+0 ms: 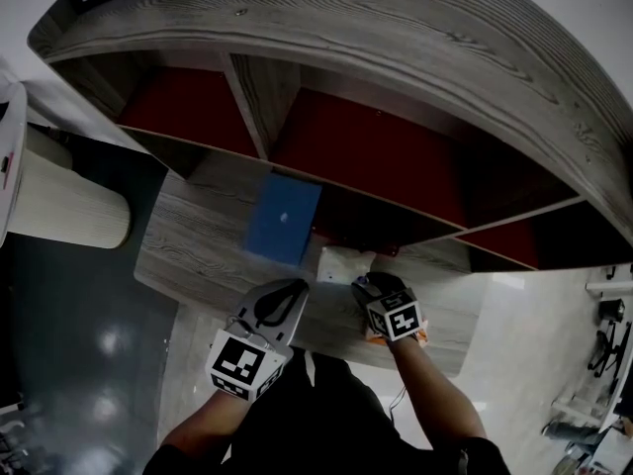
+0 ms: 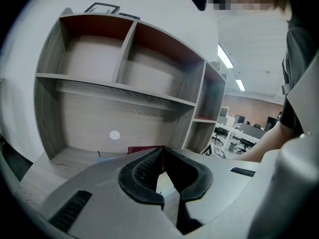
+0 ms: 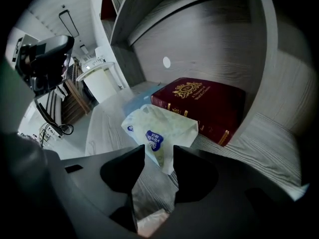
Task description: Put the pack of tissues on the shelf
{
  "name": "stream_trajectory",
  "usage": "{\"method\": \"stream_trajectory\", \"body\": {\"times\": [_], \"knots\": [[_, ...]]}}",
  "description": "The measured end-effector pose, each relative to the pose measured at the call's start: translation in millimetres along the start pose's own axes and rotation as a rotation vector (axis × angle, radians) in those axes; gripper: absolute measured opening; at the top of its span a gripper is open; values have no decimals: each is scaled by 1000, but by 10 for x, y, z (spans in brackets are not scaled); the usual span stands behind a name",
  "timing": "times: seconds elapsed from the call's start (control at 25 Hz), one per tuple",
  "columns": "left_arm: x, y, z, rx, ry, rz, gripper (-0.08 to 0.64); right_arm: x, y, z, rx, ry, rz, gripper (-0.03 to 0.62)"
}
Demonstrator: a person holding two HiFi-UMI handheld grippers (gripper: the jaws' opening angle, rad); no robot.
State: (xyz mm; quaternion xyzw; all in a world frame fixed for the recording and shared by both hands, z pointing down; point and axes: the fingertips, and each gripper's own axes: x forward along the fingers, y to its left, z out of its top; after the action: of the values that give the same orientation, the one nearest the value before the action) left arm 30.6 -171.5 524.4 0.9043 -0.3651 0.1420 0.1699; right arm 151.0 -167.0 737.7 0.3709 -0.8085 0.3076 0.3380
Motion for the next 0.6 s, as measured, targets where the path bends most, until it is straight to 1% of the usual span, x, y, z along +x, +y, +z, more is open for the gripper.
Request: {"method": "stream_trajectory", "body": {"times": [0.08,0.2,0.28,0.36,0.6], "knots": [[-8,29,-23,-6,4,4,25,11,-9,3,-7,9,-7,161],[-28,58,-22,-10,1,7,25,-6,3,19,-25,15,-11,82],[-51,72,-2,-9,-3,7,25,-42,18,39,-35,12,-13,47],[-78,87,39,-7,-10,7,25,-98,35,71,-44,5,-18,34],[-194,121,233,11,-40,9,25,-384,155,237,-62,-43,-27,26]]}}
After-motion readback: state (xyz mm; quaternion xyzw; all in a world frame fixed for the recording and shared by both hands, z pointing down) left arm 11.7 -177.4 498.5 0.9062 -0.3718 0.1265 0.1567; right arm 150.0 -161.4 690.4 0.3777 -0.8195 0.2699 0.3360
